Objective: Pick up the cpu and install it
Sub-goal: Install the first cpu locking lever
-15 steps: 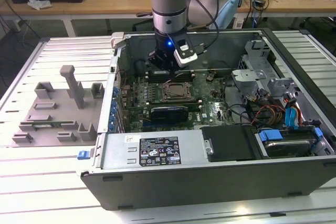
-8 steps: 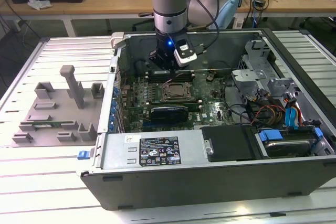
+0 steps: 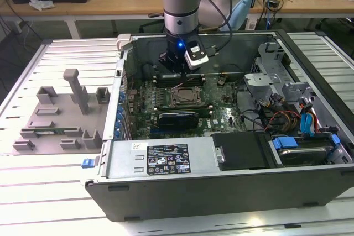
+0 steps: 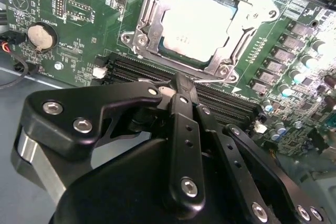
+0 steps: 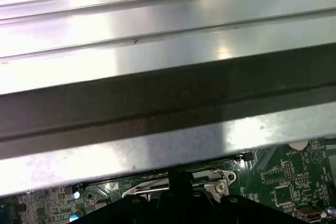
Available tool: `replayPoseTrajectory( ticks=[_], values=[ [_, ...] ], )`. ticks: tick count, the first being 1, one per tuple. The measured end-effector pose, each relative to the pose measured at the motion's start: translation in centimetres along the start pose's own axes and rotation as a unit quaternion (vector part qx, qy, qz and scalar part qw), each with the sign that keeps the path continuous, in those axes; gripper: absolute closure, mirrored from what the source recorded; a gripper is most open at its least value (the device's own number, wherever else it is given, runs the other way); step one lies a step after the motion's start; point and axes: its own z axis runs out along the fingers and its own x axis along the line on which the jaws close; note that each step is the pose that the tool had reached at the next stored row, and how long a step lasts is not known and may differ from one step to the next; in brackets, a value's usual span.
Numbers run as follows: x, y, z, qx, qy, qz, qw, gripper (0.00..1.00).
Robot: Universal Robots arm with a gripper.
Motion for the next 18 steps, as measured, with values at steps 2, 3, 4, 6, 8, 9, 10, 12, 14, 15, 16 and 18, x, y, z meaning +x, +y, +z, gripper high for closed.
replayPoseTrajectory(
  ticks=[2, 3, 4, 6, 8, 9, 10, 12, 14, 15, 16, 18],
  values=[
    [0.01, 0.00, 0.12, -0.0001, -0.0040, 0.000, 1.0000, 0.89],
    [0.01, 0.00, 0.17, -0.0007, -0.0078, -0.001, 1.0000, 0.89],
    [0.02, 0.00, 0.20, -0.0014, -0.0118, -0.001, 0.9999, 0.89],
    [0.05, 0.00, 0.26, -0.0036, -0.0238, -0.002, 0.9997, 0.89],
    [0.13, 0.02, 0.35, -0.0050, -0.0311, -0.003, 0.9995, 0.89],
    [0.19, 0.03, 0.40, -0.0053, -0.0333, -0.003, 0.9994, 0.89],
    [0.27, 0.06, 0.44, -0.0052, -0.0346, -0.003, 0.9994, 0.89],
    [0.48, 0.09, 0.52, -0.0055, -0.0376, -0.004, 0.9993, 0.89],
    [0.83, 0.13, 0.63, -0.0063, -0.0426, -0.004, 0.9991, 0.89],
    [0.95, 0.16, 0.67, -0.0068, -0.0451, -0.004, 0.9990, 0.89],
    [1.06, 0.18, 0.72, -0.0073, -0.0481, -0.005, 0.9988, 0.89],
    [1.32, 0.17, 0.85, -0.0092, -0.0585, -0.005, 0.9982, 0.89]
  ],
)
